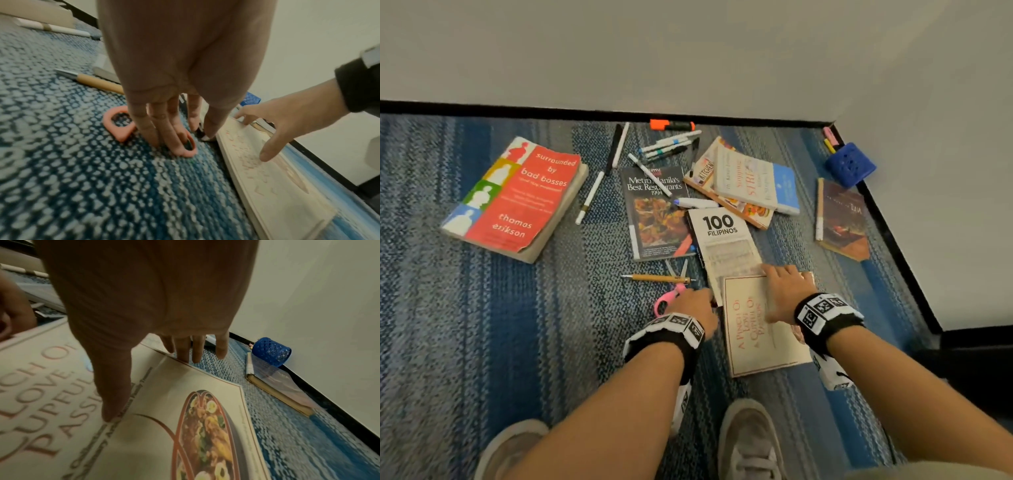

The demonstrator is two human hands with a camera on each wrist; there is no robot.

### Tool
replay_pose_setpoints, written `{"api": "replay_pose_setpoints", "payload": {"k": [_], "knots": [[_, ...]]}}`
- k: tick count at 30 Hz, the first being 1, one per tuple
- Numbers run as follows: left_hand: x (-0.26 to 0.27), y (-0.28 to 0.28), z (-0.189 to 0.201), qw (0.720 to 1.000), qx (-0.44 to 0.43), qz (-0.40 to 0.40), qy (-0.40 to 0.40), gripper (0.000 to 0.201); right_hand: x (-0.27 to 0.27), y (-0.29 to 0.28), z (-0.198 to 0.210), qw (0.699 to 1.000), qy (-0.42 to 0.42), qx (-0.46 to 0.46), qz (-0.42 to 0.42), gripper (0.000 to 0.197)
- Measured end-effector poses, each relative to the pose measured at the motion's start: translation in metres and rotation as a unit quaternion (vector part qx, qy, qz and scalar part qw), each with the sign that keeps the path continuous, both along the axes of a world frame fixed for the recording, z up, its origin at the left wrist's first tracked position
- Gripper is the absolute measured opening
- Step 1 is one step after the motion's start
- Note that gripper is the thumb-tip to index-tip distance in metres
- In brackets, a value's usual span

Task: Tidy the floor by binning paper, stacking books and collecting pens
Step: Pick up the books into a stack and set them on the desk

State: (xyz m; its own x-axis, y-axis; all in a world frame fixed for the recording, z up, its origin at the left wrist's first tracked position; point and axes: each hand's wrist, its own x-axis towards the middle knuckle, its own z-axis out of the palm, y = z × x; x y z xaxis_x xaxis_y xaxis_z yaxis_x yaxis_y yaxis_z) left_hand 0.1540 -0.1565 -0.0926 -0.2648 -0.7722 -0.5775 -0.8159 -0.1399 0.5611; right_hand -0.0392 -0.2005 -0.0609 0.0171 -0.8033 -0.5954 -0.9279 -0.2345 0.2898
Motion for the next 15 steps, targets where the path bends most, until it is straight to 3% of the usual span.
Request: {"api": "replay_pose_setpoints", "payload": {"k": [2, 4, 6, 8, 12, 15], "knots": [[0.012, -0.004, 0.0, 1.0, -0.011, 0.017, 0.008, 0.034, -0.003, -0.01, -0.002, 1.0, 0.017, -0.002, 0.016, 0.097], [0.021, -0.009, 0.001, 0.999, -0.019, 0.027, 0.029, 0.031, -0.006, -0.024, 0.01, 0.997, 0.018, 0.064, 0.043, 0.072], [0.027, -0.013, 0.003, 0.996, -0.032, 0.051, 0.059, 0.022, -0.005, -0.043, 0.037, 0.985, 0.021, 0.148, 0.081, 0.047], [0.031, -0.018, 0.01, 0.989, -0.041, 0.095, 0.105, 0.031, 0.0, -0.065, 0.074, 0.979, 0.002, 0.173, 0.107, 0.033], [0.041, -0.032, 0.038, 0.952, -0.077, 0.219, 0.197, 0.059, 0.028, -0.117, 0.156, 0.972, -0.154, 0.14, 0.11, 0.012], [0.058, -0.047, 0.059, 0.896, -0.1, 0.336, 0.274, 0.073, 0.067, -0.142, 0.196, 0.945, -0.307, 0.059, 0.097, 0.015]]}}
